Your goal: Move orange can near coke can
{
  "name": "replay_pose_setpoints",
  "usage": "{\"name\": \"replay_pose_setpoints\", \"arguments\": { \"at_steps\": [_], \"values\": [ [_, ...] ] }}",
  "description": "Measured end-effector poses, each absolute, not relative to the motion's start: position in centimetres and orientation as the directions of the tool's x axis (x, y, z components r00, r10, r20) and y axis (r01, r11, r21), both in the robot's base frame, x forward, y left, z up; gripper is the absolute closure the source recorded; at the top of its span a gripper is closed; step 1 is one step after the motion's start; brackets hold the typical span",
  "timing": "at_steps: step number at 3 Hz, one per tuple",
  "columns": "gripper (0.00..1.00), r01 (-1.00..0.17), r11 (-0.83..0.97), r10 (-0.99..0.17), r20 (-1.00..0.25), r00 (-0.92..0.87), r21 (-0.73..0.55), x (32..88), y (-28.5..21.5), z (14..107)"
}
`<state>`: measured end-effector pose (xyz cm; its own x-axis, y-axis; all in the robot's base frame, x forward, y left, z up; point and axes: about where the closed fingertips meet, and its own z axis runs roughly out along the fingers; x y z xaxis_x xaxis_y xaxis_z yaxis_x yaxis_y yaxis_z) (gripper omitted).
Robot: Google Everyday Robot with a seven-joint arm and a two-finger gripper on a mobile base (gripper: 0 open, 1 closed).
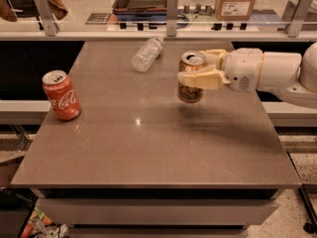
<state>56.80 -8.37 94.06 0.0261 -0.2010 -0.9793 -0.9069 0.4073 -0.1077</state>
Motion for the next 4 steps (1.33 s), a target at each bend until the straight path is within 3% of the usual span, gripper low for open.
{"name": "replay_pose_setpoints", "arguments": {
  "at_steps": [2,4],
  "values": [
    [1.0,-0.96,0.278,-0.113,-0.993,-0.01,-0.022,55.6,0.5,94.5],
    [1.0,-0.97,0.244,-0.162,-0.986,-0.042,0.001,54.5,5.7,92.8]
  ]
}}
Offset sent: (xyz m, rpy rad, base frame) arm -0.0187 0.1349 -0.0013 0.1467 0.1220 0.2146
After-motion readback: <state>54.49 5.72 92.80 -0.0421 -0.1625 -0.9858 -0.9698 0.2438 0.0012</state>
